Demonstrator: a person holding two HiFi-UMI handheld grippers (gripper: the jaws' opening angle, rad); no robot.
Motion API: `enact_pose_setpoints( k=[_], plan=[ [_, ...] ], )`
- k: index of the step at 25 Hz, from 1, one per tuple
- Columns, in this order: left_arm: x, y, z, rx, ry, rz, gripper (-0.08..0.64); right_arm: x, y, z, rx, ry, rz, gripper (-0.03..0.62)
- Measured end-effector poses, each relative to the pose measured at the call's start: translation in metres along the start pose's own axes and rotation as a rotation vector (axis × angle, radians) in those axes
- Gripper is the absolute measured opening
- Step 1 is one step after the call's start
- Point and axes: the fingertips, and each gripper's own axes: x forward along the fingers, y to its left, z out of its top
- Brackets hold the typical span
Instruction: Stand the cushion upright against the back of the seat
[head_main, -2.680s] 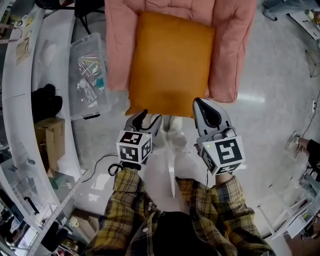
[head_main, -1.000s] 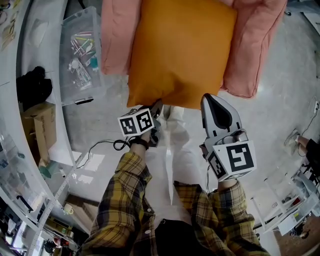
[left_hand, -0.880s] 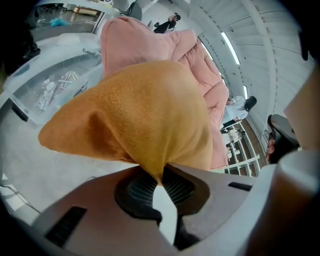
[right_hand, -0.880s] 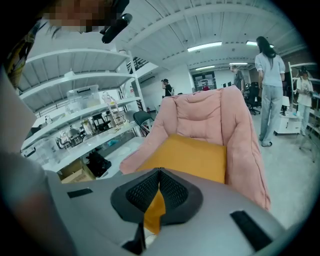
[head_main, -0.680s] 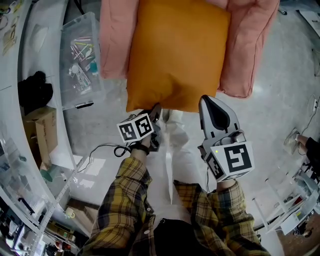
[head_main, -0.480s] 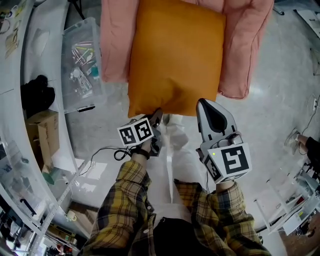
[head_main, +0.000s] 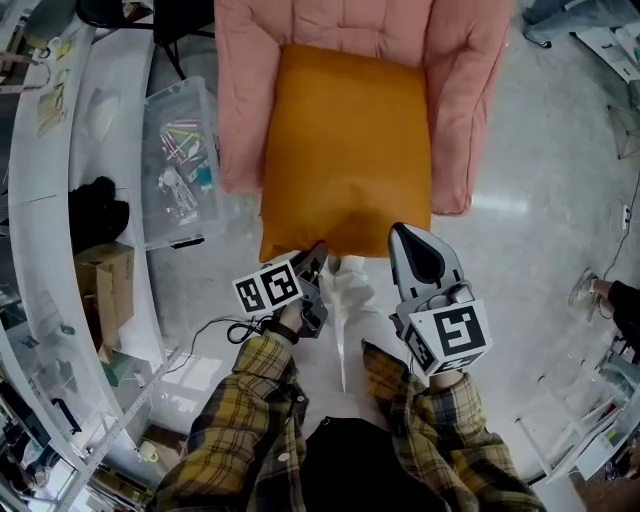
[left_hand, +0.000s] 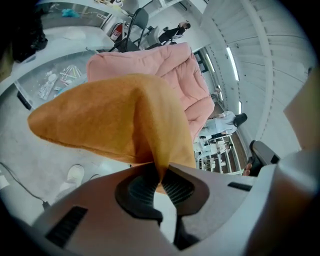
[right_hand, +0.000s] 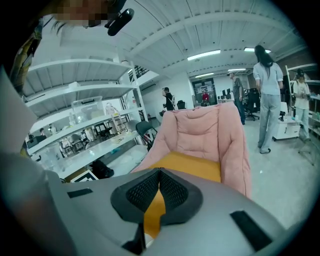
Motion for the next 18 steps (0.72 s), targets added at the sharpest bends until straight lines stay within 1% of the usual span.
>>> enact_pose_setpoints(
  k=[5,10,14,18],
  plan=[
    [-0.024,-0.048,0.009,-0.07,-0.036,-0.042,0.02,-0.027,0.001,0.03,-0.014,-0.025,0.006,0.018],
    [-0.038,-0.109,0.028,-0.071,-0.08,-0.118,0.018,-0.054,-0.003,0.072,-0.049,-0.103,0.016,0.018],
    [-0.05,-0.145,0.036,-0.08,-0.102,-0.139,0.017,-0.077,-0.008,0.102,-0.074,-0.157,0.016,0.018],
    [-0.062,-0.181,0.035,-0.139,-0.123,-0.195,0.017,-0.095,-0.011,0.124,-0.084,-0.19,0.031,0.018]
  ],
)
